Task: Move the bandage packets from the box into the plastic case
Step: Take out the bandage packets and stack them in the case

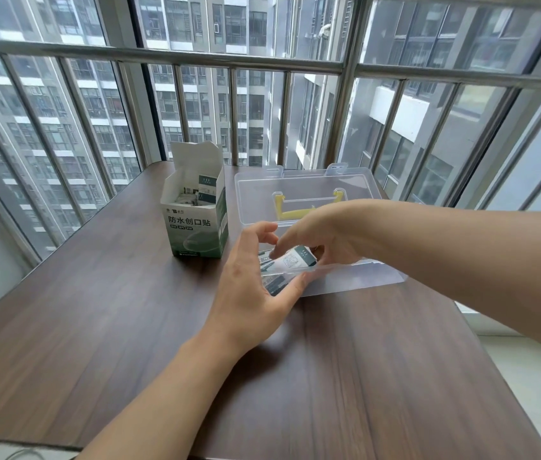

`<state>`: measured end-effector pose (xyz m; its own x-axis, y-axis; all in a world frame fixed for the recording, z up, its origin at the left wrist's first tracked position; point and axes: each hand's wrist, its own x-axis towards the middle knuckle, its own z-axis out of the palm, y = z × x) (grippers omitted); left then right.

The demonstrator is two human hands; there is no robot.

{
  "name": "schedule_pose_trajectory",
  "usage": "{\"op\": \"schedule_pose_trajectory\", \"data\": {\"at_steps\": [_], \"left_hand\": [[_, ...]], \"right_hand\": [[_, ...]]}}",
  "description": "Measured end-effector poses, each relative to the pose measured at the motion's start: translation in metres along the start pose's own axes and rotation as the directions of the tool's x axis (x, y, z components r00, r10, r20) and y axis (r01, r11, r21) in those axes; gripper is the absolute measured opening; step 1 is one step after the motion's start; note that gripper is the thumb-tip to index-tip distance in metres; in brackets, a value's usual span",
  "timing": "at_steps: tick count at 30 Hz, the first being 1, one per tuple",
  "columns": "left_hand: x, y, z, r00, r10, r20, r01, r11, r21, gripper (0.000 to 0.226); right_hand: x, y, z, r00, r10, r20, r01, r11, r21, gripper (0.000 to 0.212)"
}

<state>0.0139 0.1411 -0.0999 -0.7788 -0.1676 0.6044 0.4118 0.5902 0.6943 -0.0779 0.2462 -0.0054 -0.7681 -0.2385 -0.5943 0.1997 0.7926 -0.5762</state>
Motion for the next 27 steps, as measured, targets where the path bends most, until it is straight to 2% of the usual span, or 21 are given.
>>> {"op": "schedule_pose_trajectory", "data": {"at_steps": [4,10,13,16,20,22,25,27], "left_hand": [[-0.001,0.0,0.0,1.0,-0.008,-0.002,0.008,1.0,-0.007,0.068],[0.0,0.0,0.0,1.0,0.006,-0.009,-0.006,1.0,-0.007,0.068],[0.0,0.0,0.0,1.0,0.007,-0.003,-0.007,1.0,-0.002,0.067],[-0.001,0.0,0.0,1.0,0.004,0.004,-0.004,1.0,0.007,0.064],[0.0,-0.002,0.0,1.0,0.012,0.006,-0.012,1.0,0.01,0.063],[0.0,-0.002,0.0,1.0,0.014,0.008,-0.014,1.0,0.01,0.063],[0.0,-0.002,-0.001,1.0,0.015,0.015,-0.015,1.0,0.019,0.063],[0.0,-0.002,-0.001,1.0,0.012,0.02,-0.013,0.999,0.031,0.063]], "right_hand": [[-0.001,0.002,-0.006,0.999,0.019,0.044,-0.018,1.0,-0.019,0.055],[0.003,0.0,-0.001,1.0,-0.004,-0.025,-0.002,0.979,-0.206,0.037],[-0.004,0.001,-0.005,0.992,-0.115,-0.05,0.083,0.902,-0.425,0.012],[-0.006,0.002,-0.01,0.969,-0.234,-0.072,0.16,0.828,-0.538,0.023],[-0.007,0.002,-0.003,0.971,-0.2,-0.129,0.116,0.873,-0.474,0.032],[-0.008,0.003,-0.001,0.961,-0.236,-0.147,0.137,0.863,-0.487,0.037],[-0.01,0.002,-0.007,0.968,-0.229,-0.103,0.145,0.846,-0.513,0.043],[-0.007,0.001,-0.013,0.987,-0.148,-0.07,0.101,0.887,-0.451,0.047]]}}
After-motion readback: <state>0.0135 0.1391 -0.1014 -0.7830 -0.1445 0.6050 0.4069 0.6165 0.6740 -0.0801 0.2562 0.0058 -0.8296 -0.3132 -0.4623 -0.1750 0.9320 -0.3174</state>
